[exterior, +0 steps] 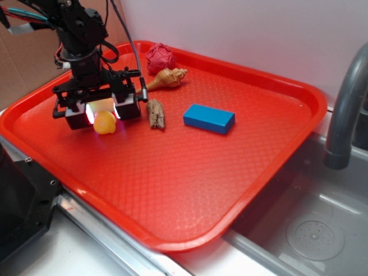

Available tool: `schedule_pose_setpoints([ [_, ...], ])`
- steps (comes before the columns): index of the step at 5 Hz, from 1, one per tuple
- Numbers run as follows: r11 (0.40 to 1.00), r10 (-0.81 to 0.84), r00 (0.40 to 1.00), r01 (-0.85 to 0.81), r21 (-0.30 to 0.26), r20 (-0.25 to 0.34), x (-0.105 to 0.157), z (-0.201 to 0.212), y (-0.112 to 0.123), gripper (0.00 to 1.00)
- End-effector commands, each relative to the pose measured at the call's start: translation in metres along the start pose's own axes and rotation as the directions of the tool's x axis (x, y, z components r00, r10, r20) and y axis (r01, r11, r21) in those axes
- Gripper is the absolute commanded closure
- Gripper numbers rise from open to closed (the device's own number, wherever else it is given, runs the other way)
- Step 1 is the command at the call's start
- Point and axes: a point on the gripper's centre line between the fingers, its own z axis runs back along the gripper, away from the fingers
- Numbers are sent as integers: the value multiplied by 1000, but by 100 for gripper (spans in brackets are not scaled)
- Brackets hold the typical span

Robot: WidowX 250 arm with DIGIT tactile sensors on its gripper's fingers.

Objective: Grab the yellow duck.

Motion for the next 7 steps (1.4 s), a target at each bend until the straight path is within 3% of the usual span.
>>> schedule_pose_setpoints([
  [1, 999, 24, 999, -23, -23, 26, 10, 5, -5, 100],
  [3, 999, 26, 998, -24, -40, 52, 9, 26, -5, 100],
  [5, 988, -103, 994, 97, -121, -42, 6, 95, -22, 100],
  [6, 955, -286, 951, 274, -116, -114, 0, 127, -27, 100],
  [7, 923, -376, 923, 364, -125, -83, -12, 161, -26, 100],
])
